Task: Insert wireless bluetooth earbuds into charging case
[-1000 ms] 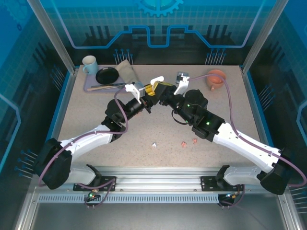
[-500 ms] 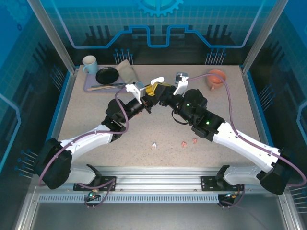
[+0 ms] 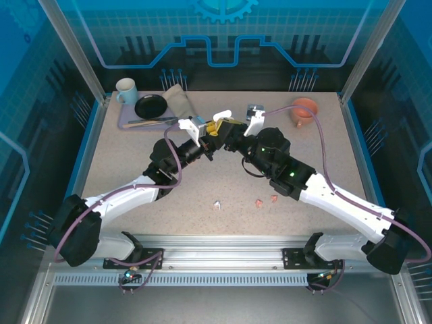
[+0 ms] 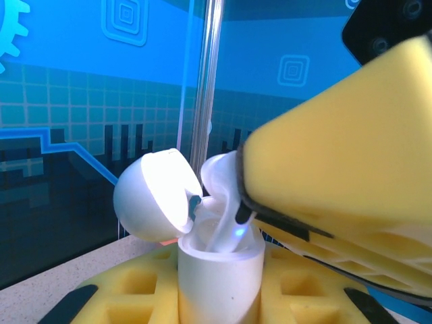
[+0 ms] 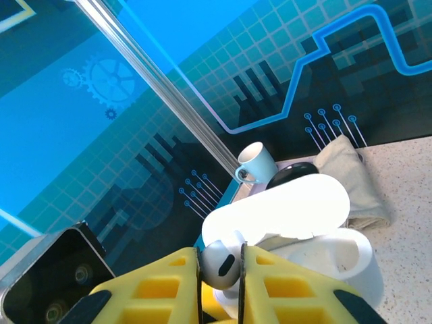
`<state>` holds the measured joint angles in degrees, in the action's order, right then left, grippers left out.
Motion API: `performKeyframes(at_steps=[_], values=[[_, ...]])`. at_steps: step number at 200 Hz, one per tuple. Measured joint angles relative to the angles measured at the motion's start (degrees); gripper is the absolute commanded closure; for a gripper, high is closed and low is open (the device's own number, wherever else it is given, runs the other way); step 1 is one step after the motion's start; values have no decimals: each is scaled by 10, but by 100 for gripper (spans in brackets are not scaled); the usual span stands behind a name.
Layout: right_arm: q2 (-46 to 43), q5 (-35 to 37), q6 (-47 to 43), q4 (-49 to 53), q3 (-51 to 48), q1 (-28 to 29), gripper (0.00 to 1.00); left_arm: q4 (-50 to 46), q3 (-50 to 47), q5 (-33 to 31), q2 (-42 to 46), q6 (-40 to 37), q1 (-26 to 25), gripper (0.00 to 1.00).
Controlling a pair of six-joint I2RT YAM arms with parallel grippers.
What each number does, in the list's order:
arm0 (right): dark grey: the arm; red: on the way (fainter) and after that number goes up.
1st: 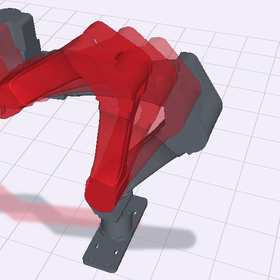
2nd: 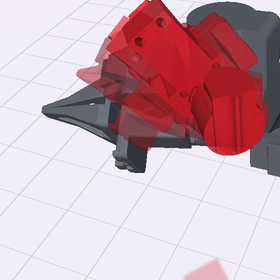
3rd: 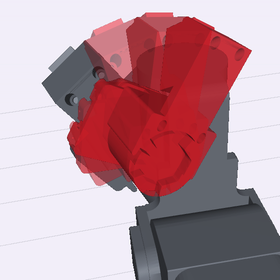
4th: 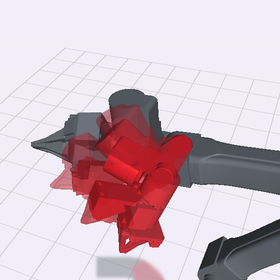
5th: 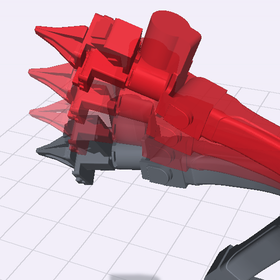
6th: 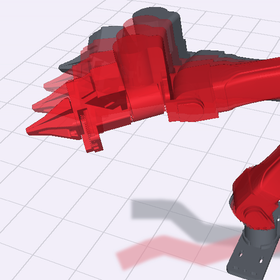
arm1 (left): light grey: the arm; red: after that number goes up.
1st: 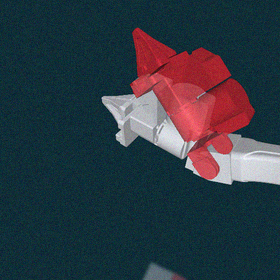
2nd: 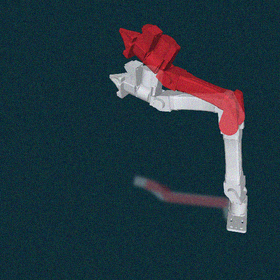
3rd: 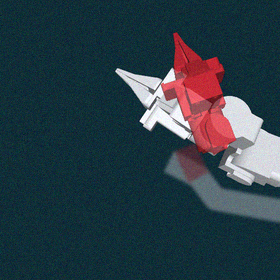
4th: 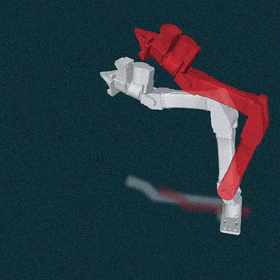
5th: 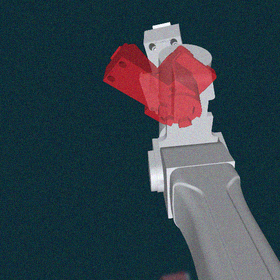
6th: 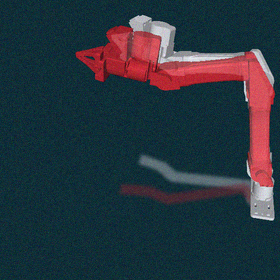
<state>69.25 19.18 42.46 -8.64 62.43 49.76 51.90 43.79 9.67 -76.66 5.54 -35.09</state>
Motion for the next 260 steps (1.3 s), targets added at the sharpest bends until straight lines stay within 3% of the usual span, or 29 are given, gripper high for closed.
performKeyframes(at_steps=[80,147,210,243,260], values=[[13,49,9,32,19,24,81,-11,0,-27,0,-12,0,100],[39,41,15,63,60,16,73,-11,0,-32,0,-12,0,100],[42,15,41,71,67,4,59,-19,0,-32,0,-14,0,100],[42,8,53,73,67,-1,38,-28,0,-32,0,-14,0,100],[40,5,54,74,67,-8,35,-31,0,-32,0,-14,0,100]])
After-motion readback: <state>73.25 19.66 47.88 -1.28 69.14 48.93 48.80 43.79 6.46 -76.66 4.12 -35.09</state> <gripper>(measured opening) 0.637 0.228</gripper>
